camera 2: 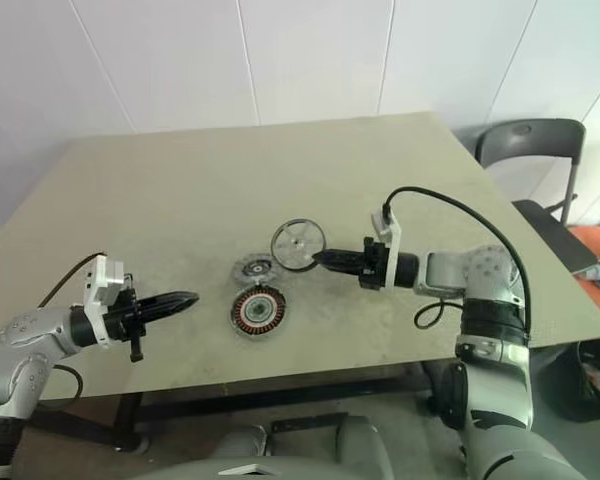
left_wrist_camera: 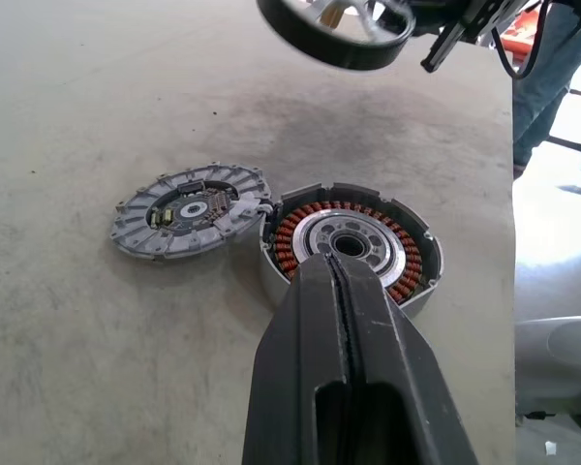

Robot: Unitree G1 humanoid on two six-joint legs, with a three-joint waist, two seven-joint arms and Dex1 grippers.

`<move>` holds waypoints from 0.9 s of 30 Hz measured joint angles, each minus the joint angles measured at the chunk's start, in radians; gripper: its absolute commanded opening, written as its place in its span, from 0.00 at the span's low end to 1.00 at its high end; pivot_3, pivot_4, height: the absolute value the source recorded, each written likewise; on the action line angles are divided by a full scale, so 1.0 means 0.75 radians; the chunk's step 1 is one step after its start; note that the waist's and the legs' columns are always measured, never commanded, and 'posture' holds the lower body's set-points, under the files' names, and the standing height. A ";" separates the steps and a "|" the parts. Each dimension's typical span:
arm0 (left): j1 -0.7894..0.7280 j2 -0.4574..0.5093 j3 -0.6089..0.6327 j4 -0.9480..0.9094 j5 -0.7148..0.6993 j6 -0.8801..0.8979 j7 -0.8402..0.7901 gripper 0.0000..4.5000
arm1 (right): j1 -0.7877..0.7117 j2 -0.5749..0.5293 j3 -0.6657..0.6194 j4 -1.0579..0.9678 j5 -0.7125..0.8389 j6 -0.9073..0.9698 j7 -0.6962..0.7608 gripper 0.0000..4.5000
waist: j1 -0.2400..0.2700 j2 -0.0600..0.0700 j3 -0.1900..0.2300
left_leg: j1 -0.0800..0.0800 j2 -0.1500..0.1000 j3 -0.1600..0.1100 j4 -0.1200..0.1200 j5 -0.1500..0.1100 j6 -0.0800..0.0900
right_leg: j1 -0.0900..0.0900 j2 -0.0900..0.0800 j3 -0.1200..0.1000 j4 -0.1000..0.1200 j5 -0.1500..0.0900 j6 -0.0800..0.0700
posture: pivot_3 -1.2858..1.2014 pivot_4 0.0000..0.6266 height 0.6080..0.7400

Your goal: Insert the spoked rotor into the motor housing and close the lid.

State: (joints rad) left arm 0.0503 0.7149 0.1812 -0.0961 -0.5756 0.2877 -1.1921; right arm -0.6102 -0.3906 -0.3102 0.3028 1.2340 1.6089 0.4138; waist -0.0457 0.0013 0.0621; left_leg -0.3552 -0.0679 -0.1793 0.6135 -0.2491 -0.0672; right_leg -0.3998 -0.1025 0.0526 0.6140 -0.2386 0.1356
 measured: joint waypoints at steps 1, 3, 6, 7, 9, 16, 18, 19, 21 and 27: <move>0.021 0.013 0.006 0.000 0.000 -0.010 -0.009 0.00 | 0.025 -0.005 0.033 -0.005 0.090 0.000 -0.052 0.08 | 0.000 0.000 0.000 | 0.000 0.000 0.000 0.000 0.000 0.000 | 0.000 0.000 0.000 0.000 0.000 0.000 | 0.52 0.00 1.00; 0.036 0.028 0.018 0.009 0.001 -0.018 -0.015 0.00 | 0.070 -0.012 0.089 -0.009 0.212 0.000 -0.138 0.08 | 0.003 0.000 0.000 | -0.001 0.000 0.000 0.000 0.000 0.000 | -0.001 0.000 0.000 0.000 0.000 0.000 | 0.52 0.00 1.00; 0.046 0.037 0.029 0.009 0.002 -0.032 -0.023 0.00 | 0.098 -0.016 0.166 -0.007 0.414 0.000 -0.294 0.08 | 0.005 0.001 0.001 | -0.001 0.000 0.000 0.001 0.000 0.000 | 0.000 0.000 0.000 0.000 0.000 0.000 | 0.52 0.00 1.00; 0.046 0.037 0.029 0.009 0.003 -0.038 -0.024 0.00 | 0.098 -0.020 0.183 -0.007 0.454 0.000 -0.322 0.08 | 0.005 0.001 0.001 | -0.001 0.000 0.000 0.001 0.000 0.000 | 0.000 0.000 0.000 0.000 0.000 0.000 | 0.52 0.00 1.00; 0.046 0.037 0.029 0.009 0.007 -0.044 -0.025 0.00 | 0.097 -0.039 0.239 0.006 0.576 -0.004 -0.414 0.08 | 0.004 0.001 0.001 | -0.001 0.000 0.000 0.001 0.000 0.000 | 0.000 0.000 0.000 0.000 0.000 0.000 | 0.52 0.00 1.00; 0.040 0.035 0.025 0.004 0.017 -0.045 -0.015 0.00 | 0.102 -0.109 0.466 0.015 0.866 -0.154 -0.710 0.08 | 0.003 0.001 0.001 | -0.001 0.000 0.000 0.000 0.000 0.000 | -0.001 0.000 0.000 -0.002 0.000 0.000 | 0.52 0.00 1.00; 0.038 0.034 0.021 0.002 0.022 -0.045 -0.008 0.00 | 0.102 -0.107 0.510 0.017 0.909 -0.186 -0.753 0.08 | 0.004 0.001 0.001 | -0.001 0.000 0.000 0.000 0.000 0.000 | -0.001 0.000 0.000 -0.002 0.000 0.000 | 0.52 0.00 1.00; 0.037 0.033 0.017 0.000 0.024 -0.045 -0.006 0.00 | 0.102 -0.099 0.520 0.021 0.921 -0.200 -0.766 0.08 | 0.004 0.001 0.001 | -0.001 0.000 0.000 0.000 0.000 0.000 | -0.001 0.000 0.000 -0.002 0.000 0.000 | 0.52 0.00 1.00; 0.037 0.031 0.013 -0.008 0.025 -0.045 -0.005 0.00 | 0.102 -0.082 0.536 0.021 0.938 -0.221 -0.781 0.08 | 0.005 0.001 0.001 | -0.001 0.000 0.000 0.000 0.000 0.000 | 0.000 0.000 0.000 -0.002 0.000 0.000 | 0.52 0.00 1.00; 0.037 0.028 0.010 -0.017 0.026 -0.045 0.001 0.00 | 0.115 -0.008 0.538 0.023 0.942 -0.268 -0.835 0.08 | 0.005 0.001 0.001 | -0.001 0.000 0.000 0.000 0.000 0.000 | 0.000 0.000 0.000 -0.002 0.000 0.000 | 0.52 0.00 1.00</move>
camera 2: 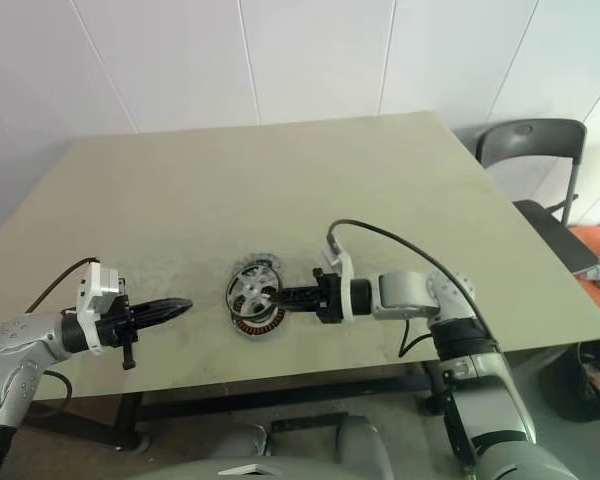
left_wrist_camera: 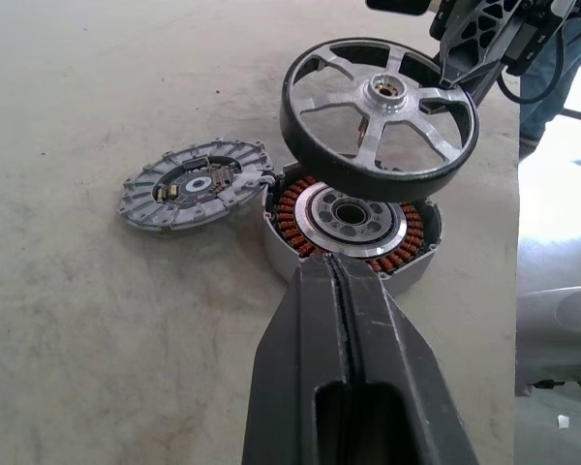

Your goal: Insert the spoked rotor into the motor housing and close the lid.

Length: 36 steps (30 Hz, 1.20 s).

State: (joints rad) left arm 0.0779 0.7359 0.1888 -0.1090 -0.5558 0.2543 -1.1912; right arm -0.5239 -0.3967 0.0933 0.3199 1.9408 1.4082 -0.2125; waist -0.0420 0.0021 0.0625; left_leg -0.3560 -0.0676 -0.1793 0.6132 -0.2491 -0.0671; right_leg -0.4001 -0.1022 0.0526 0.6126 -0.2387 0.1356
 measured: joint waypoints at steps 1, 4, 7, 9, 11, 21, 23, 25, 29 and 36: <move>0.000 0.000 0.000 -0.002 0.000 0.000 0.001 0.00 | 0.009 0.007 0.000 0.000 0.000 0.002 -0.004 0.08 | 0.001 0.000 0.000 | 0.000 0.000 0.000 0.000 0.000 0.000 | 0.000 0.000 0.000 0.000 0.000 0.000 | 0.52 0.00 1.00; 0.000 -0.001 -0.002 -0.003 0.001 0.000 0.005 0.00 | 0.016 0.022 0.001 0.002 0.000 0.007 -0.014 0.08 | 0.001 0.000 0.000 | 0.000 0.000 0.000 0.000 0.000 0.000 | 0.000 0.000 0.000 0.000 0.000 0.000 | 0.52 0.00 1.00; 0.000 -0.001 -0.010 -0.003 0.003 0.000 0.006 0.00 | 0.017 0.027 0.001 0.002 0.000 0.006 -0.030 0.08 | 0.000 0.000 0.000 | 0.000 0.000 0.000 0.000 0.000 0.000 | 0.000 0.000 0.000 0.000 0.000 0.000 | 0.52 0.00 1.00; 0.000 -0.002 -0.012 -0.003 0.003 0.000 0.007 0.00 | 0.020 0.034 0.001 0.003 0.000 0.003 -0.044 0.08 | -0.001 0.000 0.000 | 0.000 0.000 0.000 0.000 0.000 0.000 | 0.000 0.000 0.000 0.000 0.000 0.000 | 0.52 0.00 1.00; 0.000 -0.002 -0.013 -0.003 0.004 -0.002 0.007 0.00 | 0.029 0.045 0.001 0.003 0.001 -0.005 -0.066 0.08 | 0.000 0.000 0.000 | 0.000 0.000 0.000 -0.001 0.000 0.000 | -0.001 0.000 0.000 0.000 0.000 0.000 | 0.52 0.00 1.00; 0.000 -0.016 -0.023 0.023 0.032 -0.037 -0.007 0.00 | 0.040 0.088 -0.001 0.041 0.003 -0.036 -0.128 0.08 | 0.000 0.001 0.000 | 0.000 0.000 0.000 -0.001 0.000 0.000 | -0.001 0.000 0.000 0.000 0.000 0.000 | 0.52 0.00 1.00; -0.001 -0.020 -0.023 0.039 0.034 -0.045 -0.009 0.00 | 0.040 0.088 -0.001 0.041 0.003 -0.028 -0.127 0.08 | 0.000 0.001 0.000 | 0.000 0.000 0.000 -0.001 0.000 0.000 | -0.001 0.000 0.000 0.000 0.000 0.000 | 0.52 0.00 1.00; -0.006 -0.028 -0.023 0.051 0.043 -0.065 -0.011 0.00 | 0.040 0.086 -0.001 0.041 0.003 -0.026 -0.127 0.08 | 0.000 0.001 0.001 | 0.000 0.000 0.000 -0.001 0.000 0.000 | -0.001 0.000 0.000 0.000 0.000 0.000 | 0.52 0.00 1.00; -0.010 -0.030 -0.024 0.080 0.060 -0.093 -0.022 0.00 | 0.046 0.084 -0.001 0.039 0.004 -0.042 -0.140 0.08 | -0.001 0.001 0.001 | 0.000 0.000 0.000 -0.001 0.000 0.000 | -0.001 0.000 0.000 0.000 0.000 0.000 | 0.52 0.00 1.00; -0.017 -0.039 -0.027 0.091 0.067 -0.100 -0.033 0.00 | 0.035 0.084 -0.003 0.028 0.006 -0.072 -0.161 0.53 | 0.000 0.001 0.001 | -0.001 0.000 0.000 -0.001 0.000 0.000 | -0.001 0.000 0.000 0.000 0.000 0.000 | 0.52 0.00 1.00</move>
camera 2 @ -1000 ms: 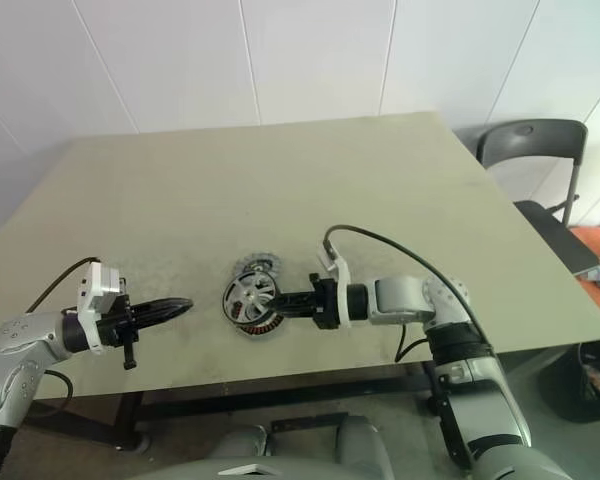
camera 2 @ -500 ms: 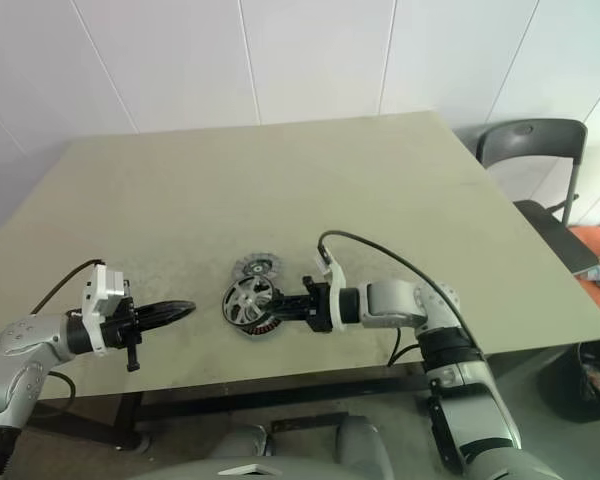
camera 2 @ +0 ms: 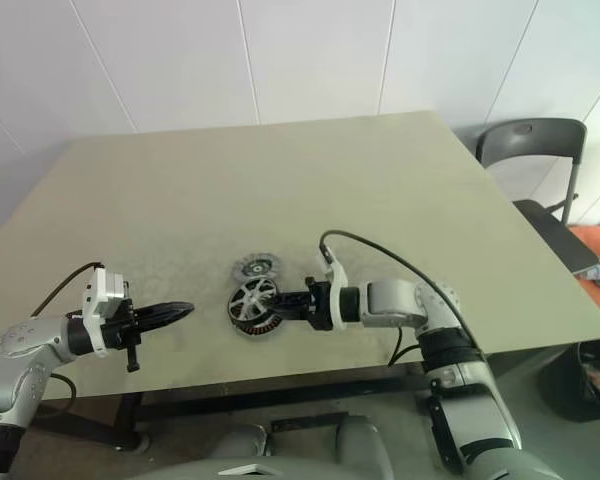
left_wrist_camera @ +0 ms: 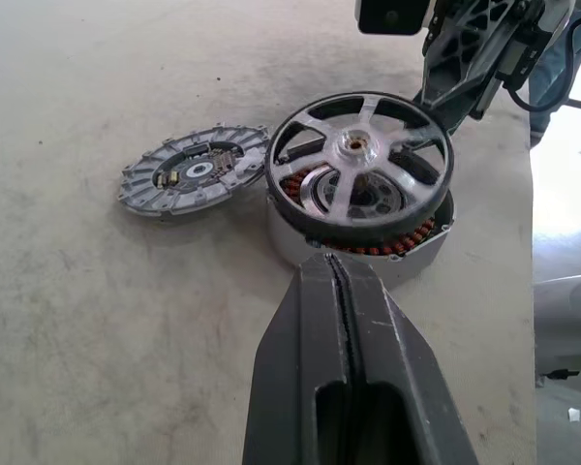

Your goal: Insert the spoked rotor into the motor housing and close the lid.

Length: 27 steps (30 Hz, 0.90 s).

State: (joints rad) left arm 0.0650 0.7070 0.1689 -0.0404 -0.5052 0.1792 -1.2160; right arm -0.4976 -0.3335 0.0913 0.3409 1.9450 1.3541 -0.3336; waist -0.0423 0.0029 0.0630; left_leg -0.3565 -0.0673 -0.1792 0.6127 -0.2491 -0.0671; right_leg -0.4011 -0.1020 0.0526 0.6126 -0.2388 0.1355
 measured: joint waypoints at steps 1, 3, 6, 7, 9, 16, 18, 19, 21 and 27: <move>-0.001 0.000 0.000 0.000 0.002 0.000 0.000 0.00 | -0.004 0.000 0.000 -0.005 0.001 0.005 0.001 0.60 | 0.000 0.000 0.000 | 0.000 0.000 0.000 0.000 0.000 0.000 | 0.000 0.000 0.000 0.000 0.000 0.000 | 0.52 0.00 1.00; -0.002 -0.001 -0.001 0.000 0.004 0.001 0.001 0.00 | -0.009 0.000 -0.001 -0.005 0.001 0.020 0.009 0.75 | -0.001 0.000 0.000 | 0.000 0.000 0.000 0.000 0.000 0.000 | 0.000 0.000 0.000 0.000 0.000 0.000 | 0.52 0.00 1.00; -0.002 -0.001 -0.001 -0.001 0.004 0.003 0.002 0.00 | -0.009 -0.001 -0.005 -0.021 0.001 0.034 0.027 0.97 | 0.000 0.000 0.000 | -0.001 0.000 0.000 0.000 0.000 0.000 | -0.001 0.000 0.000 0.000 0.000 0.000 | 0.52 0.00 1.00; -0.003 -0.001 -0.001 -0.001 0.004 0.004 0.003 0.00 | -0.009 -0.003 -0.006 -0.037 0.001 0.039 0.035 0.99 | 0.000 0.001 0.000 | -0.001 0.000 0.000 0.000 0.000 0.000 | -0.001 0.000 0.000 0.000 0.000 0.000 | 0.52 0.00 1.00; -0.009 -0.002 -0.003 -0.004 0.004 0.008 0.007 0.00 | -0.009 -0.032 -0.008 -0.068 0.001 0.060 0.065 0.99 | 0.001 0.001 0.001 | -0.001 0.000 0.000 0.000 0.000 0.000 | -0.001 0.000 0.000 0.000 0.000 0.000 | 0.52 0.00 1.00; -0.025 -0.003 -0.028 -0.025 0.004 0.020 0.026 0.00 | -0.068 -0.312 0.034 -0.166 0.002 0.179 0.264 0.99 | 0.006 0.003 0.002 | -0.002 0.000 0.001 0.000 0.000 0.000 | -0.002 0.000 0.000 -0.002 0.000 0.000 | 0.52 0.00 1.00; -0.046 -0.003 -0.032 -0.026 0.004 0.021 0.026 0.00 | -0.105 -0.408 0.059 -0.183 0.003 0.207 0.330 0.99 | 0.004 0.003 0.002 | -0.003 0.001 0.001 0.000 0.000 0.000 | -0.003 0.000 0.000 -0.002 0.000 0.000 | 0.52 0.00 1.00; -0.055 -0.003 -0.034 -0.025 0.004 0.022 0.026 0.00 | -0.125 -0.454 0.068 -0.201 -0.020 0.222 0.362 0.99 | 0.003 0.003 0.002 | -0.004 0.001 0.002 0.000 0.000 0.000 | -0.003 0.000 0.000 -0.002 0.000 0.000 | 0.52 0.00 1.00; -0.067 -0.003 -0.037 -0.021 0.004 0.023 0.025 0.00 | -0.158 -0.489 0.068 -0.261 -0.124 0.234 0.417 0.99 | 0.000 0.003 0.002 | -0.005 0.001 0.003 0.000 0.000 0.000 | -0.005 0.000 0.000 -0.003 0.000 0.000 | 0.52 0.00 1.00; -0.091 -0.003 -0.044 -0.012 0.004 0.034 0.027 0.00 | -0.260 -0.506 0.344 -0.607 -1.117 -0.380 0.906 0.78 | 0.000 0.002 0.003 | -0.005 0.003 0.006 -0.001 -0.001 0.000 | -0.007 0.000 -0.001 -0.004 0.000 0.001 | 0.52 0.00 1.00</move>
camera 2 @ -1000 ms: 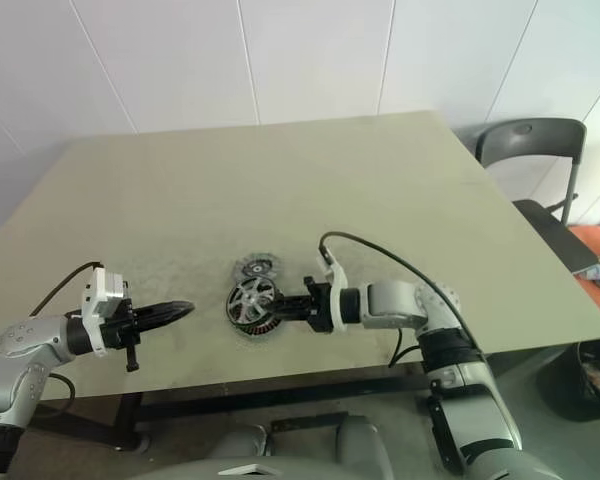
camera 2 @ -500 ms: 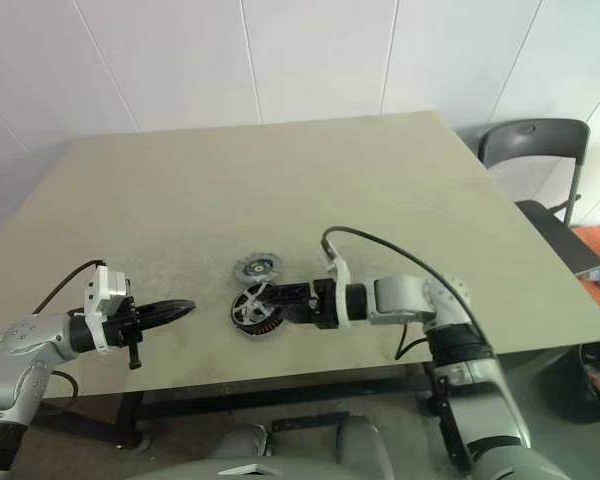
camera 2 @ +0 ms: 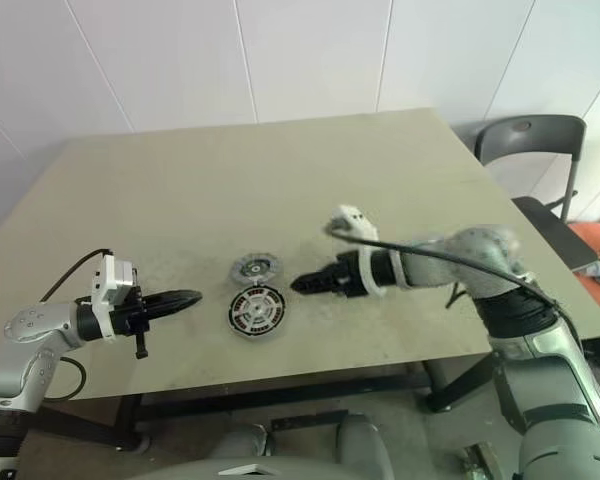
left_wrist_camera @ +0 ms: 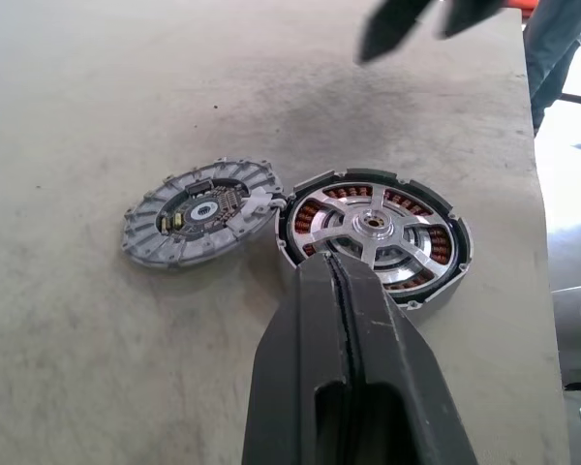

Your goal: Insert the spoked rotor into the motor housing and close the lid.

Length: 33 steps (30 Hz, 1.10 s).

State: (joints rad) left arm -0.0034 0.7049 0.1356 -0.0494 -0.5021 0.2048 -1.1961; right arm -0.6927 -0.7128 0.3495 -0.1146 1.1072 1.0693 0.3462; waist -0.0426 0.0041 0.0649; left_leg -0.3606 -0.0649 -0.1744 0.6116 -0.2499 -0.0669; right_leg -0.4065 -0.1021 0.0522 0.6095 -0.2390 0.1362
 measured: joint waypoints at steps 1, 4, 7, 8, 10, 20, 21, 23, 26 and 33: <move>0.005 0.000 0.000 0.000 0.000 0.003 0.001 0.00 | 0.025 0.003 0.051 -0.030 -0.168 -0.188 0.111 0.71 | 0.002 0.000 0.000 | -0.001 0.000 0.000 0.000 0.000 -0.001 | 0.000 0.000 0.000 -0.001 0.000 0.000 | 0.52 0.00 1.00; 0.020 -0.006 0.000 -0.002 0.000 0.004 0.012 0.00 | 0.036 0.031 0.176 -0.023 -0.460 -0.485 0.438 0.49 | 0.002 -0.001 0.001 | -0.002 0.000 0.000 0.000 -0.001 -0.002 | 0.000 0.000 0.000 -0.002 0.003 0.005 | 0.52 0.00 1.00; 0.041 -0.016 -0.004 -0.018 0.001 0.004 0.028 0.00 | 0.006 0.138 0.220 0.076 -0.616 -0.629 0.632 0.25 | -0.003 -0.002 0.001 | 0.001 0.001 0.000 0.000 -0.001 -0.002 | 0.000 0.000 0.000 0.001 0.003 0.004 | 0.52 0.00 1.00; 0.050 -0.016 -0.004 -0.019 0.001 0.004 0.030 0.00 | -0.008 0.173 0.227 0.113 -0.667 -0.669 0.673 0.18 | -0.001 -0.001 0.001 | 0.002 0.001 0.000 0.000 -0.001 -0.002 | 0.000 0.000 0.000 0.003 0.003 0.003 | 0.52 0.00 1.00; 0.068 -0.017 -0.004 -0.025 0.001 0.005 0.038 0.00 | -0.036 0.236 0.234 0.172 -0.731 -0.711 0.745 0.03 | 0.000 -0.001 0.001 | 0.003 0.003 0.000 0.000 -0.001 -0.002 | 0.000 0.002 0.000 0.004 0.001 -0.001 | 0.52 0.00 1.00; 0.094 -0.018 -0.003 -0.055 0.000 0.006 0.073 0.00 | -0.053 0.434 0.258 0.432 -0.969 -0.781 0.964 0.01 | 0.004 -0.001 0.001 | 0.005 0.005 -0.001 0.000 -0.001 -0.002 | 0.001 0.005 0.000 0.005 0.002 -0.003 | 0.52 0.00 1.00; 0.095 -0.019 -0.003 -0.055 0.000 0.005 0.076 0.00 | -0.040 0.435 0.266 0.456 -0.993 -0.792 0.979 0.01 | 0.004 -0.001 0.001 | 0.005 0.005 -0.001 0.000 -0.001 -0.002 | 0.001 0.005 0.000 0.005 0.002 -0.003 | 0.52 0.00 1.00; 0.102 -0.021 -0.003 -0.055 0.000 0.005 0.078 0.00 | -0.011 0.443 0.286 0.520 -1.051 -0.811 1.006 0.01 | 0.003 -0.001 0.001 | 0.005 0.005 -0.001 0.000 -0.001 -0.002 | 0.001 0.005 0.000 0.006 0.002 -0.003 | 0.52 0.00 1.00; 0.109 -0.025 -0.003 -0.058 0.000 0.004 0.079 0.00 | -0.003 0.464 0.292 0.568 -1.105 -0.867 1.043 0.01 | -0.003 -0.001 0.000 | 0.007 0.006 0.000 0.000 -0.001 -0.002 | 0.002 0.006 0.001 0.007 0.002 -0.003 | 0.52 0.00 1.00; 0.114 -0.028 -0.003 -0.058 0.000 -0.001 0.079 0.00 | -0.039 0.513 0.284 0.642 -1.200 -0.926 1.102 0.01 | -0.002 0.000 -0.001 | 0.010 0.007 0.000 0.001 -0.001 -0.002 | 0.004 0.007 0.000 0.010 0.002 -0.004 | 0.52 0.00 1.00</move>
State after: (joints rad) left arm 0.0823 0.6839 0.1335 -0.0927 -0.5018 0.2042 -1.1368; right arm -0.7215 -0.3282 0.5623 0.3670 0.2071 0.3750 1.1730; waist -0.0440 0.0039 0.0645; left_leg -0.3527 -0.0593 -0.1745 0.6123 -0.2507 -0.0685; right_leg -0.4035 -0.0965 0.0525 0.6166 -0.2373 0.1331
